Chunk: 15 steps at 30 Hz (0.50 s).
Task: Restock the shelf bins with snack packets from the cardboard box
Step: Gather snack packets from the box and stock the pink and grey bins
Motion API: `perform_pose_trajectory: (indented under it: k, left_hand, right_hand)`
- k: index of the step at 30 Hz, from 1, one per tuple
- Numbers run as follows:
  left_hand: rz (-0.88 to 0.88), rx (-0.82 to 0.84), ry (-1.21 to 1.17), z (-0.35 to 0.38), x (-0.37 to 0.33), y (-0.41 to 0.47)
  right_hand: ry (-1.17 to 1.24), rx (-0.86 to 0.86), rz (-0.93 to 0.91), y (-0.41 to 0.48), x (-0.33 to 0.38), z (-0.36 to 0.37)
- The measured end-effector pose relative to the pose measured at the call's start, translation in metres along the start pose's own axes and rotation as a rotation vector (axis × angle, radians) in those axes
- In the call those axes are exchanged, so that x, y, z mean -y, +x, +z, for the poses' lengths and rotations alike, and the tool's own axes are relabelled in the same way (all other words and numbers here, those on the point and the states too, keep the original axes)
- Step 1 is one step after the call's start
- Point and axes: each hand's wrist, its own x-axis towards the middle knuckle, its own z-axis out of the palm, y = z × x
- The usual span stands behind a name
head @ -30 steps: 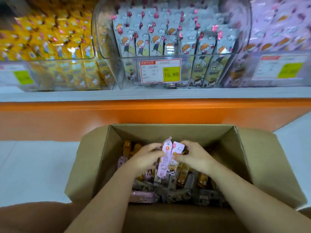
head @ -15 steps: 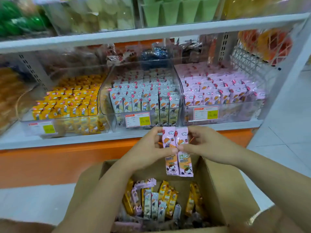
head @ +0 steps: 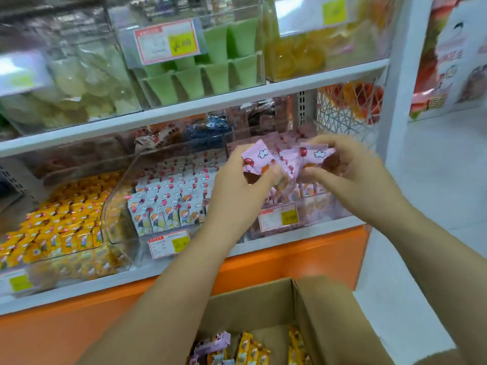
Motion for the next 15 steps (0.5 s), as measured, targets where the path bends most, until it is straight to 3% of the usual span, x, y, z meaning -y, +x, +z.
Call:
perform_pose_trajectory:
  k: [9, 15]
  left_hand:
    - [-0.051, 0.239, 0.271, 0.076, 0.02, 0.047]
    - [-0.029, 0.339, 0.368, 0.097, 0.021, 0.058]
  right_hand:
    - [-0.236, -0.005, 0.083, 0.019, -0.055, -0.025]
    - [-0.457, 0.116, 0.162, 0.023, -0.09, -0.027]
